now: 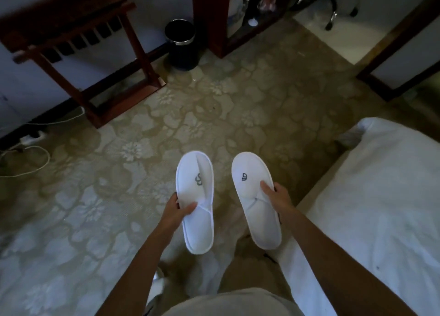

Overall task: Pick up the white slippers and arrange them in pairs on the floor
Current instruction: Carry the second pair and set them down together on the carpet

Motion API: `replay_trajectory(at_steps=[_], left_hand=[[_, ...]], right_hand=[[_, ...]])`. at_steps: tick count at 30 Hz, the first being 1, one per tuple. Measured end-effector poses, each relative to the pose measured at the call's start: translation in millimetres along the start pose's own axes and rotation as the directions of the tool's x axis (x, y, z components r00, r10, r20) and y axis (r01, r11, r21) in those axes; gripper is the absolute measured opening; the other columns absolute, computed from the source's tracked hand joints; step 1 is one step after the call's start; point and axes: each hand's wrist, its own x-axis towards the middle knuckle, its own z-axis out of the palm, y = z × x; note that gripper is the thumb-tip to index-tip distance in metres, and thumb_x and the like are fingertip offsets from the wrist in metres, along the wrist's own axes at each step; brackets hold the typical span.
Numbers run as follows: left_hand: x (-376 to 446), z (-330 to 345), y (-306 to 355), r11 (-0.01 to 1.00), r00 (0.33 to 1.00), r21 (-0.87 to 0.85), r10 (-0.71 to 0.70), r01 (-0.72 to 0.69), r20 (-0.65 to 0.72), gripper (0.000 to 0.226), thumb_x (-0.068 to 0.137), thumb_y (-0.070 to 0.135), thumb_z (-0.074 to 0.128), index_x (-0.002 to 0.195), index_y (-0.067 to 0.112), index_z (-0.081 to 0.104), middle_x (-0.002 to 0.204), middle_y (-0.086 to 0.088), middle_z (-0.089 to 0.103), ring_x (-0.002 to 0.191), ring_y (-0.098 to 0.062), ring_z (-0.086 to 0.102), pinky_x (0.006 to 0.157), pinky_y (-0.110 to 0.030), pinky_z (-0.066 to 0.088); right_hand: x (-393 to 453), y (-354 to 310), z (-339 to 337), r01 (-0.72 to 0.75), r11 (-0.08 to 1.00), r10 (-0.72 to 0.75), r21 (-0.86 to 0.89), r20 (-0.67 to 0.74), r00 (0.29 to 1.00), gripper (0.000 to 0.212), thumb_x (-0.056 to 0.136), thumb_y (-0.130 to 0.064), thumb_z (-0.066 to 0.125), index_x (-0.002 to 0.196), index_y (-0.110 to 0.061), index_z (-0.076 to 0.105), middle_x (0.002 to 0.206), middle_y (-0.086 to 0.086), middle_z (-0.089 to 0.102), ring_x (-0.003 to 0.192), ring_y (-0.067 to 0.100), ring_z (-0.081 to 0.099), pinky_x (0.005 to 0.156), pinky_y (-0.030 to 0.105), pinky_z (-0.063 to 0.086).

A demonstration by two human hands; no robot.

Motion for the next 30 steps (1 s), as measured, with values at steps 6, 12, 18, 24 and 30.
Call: replay_trajectory(at_steps=[6, 12, 18, 24, 30], left_hand=[[131, 138, -42, 0.988, 0.968, -0.111, -0.132, 0.110, -0.213, 0.071, 0.064, 0.041, 0.077, 0.124, 0.008, 0.059, 0.113, -0.013, 0.071, 0.104, -0.032, 0.069, 0.080, -0.039, 0.058], [287, 239, -136, 0.946, 0.914, -0.250, -0.279, 0.208, -0.294, 0.046, 0.076, 0.024, 0.078, 0.113, 0.000, 0.065, 0.107, -0.018, 0.072, 0.099, -0.034, 0.069, 0.083, -0.042, 0.059], [431, 296, -250, 0.932, 0.886, -0.223, -0.345, 0.285, -0.311, 0.040, 0.076, 0.026, 0.077, 0.107, 0.003, 0.067, 0.104, -0.018, 0.072, 0.097, -0.032, 0.070, 0.081, -0.041, 0.058], [515, 310, -353, 0.922, 0.832, -0.178, -0.387, 0.344, -0.398, 0.051, 0.074, 0.029, 0.077, 0.114, -0.002, 0.066, 0.108, -0.019, 0.072, 0.099, -0.032, 0.069, 0.085, -0.043, 0.057], [534, 330, -403, 0.909, 0.777, -0.174, -0.415, 0.380, -0.473, 0.077, 0.061, 0.042, 0.075, 0.124, 0.000, 0.060, 0.121, -0.021, 0.066, 0.113, -0.036, 0.064, 0.095, -0.048, 0.052]], right_hand=[[171, 7, -74, -0.001, 0.984, 0.005, -0.179, 0.021, 1.000, 0.039, 0.089, -0.046, 0.060, 0.115, -0.017, 0.056, 0.114, 0.007, 0.061, 0.097, 0.019, 0.057, 0.081, 0.031, 0.045], [365, 61, -75, 0.111, 0.939, -0.116, -0.326, 0.005, 0.993, 0.044, 0.086, -0.041, 0.068, 0.116, -0.010, 0.057, 0.105, 0.008, 0.064, 0.100, 0.027, 0.063, 0.071, 0.028, 0.045], [547, 140, -40, 0.192, 0.902, -0.186, -0.386, 0.052, 0.981, 0.040, 0.088, -0.033, 0.066, 0.116, -0.006, 0.060, 0.104, 0.012, 0.066, 0.094, 0.030, 0.063, 0.077, 0.040, 0.052], [667, 238, 19, 0.226, 0.898, -0.205, -0.377, 0.095, 0.974, 0.038, 0.088, -0.021, 0.067, 0.119, 0.000, 0.058, 0.103, 0.012, 0.062, 0.091, 0.023, 0.058, 0.070, 0.025, 0.050], [712, 282, 51, 0.263, 0.907, -0.231, -0.330, 0.132, 0.964, 0.043, 0.084, -0.019, 0.072, 0.118, 0.000, 0.054, 0.102, 0.010, 0.061, 0.093, 0.023, 0.058, 0.079, 0.035, 0.049]])
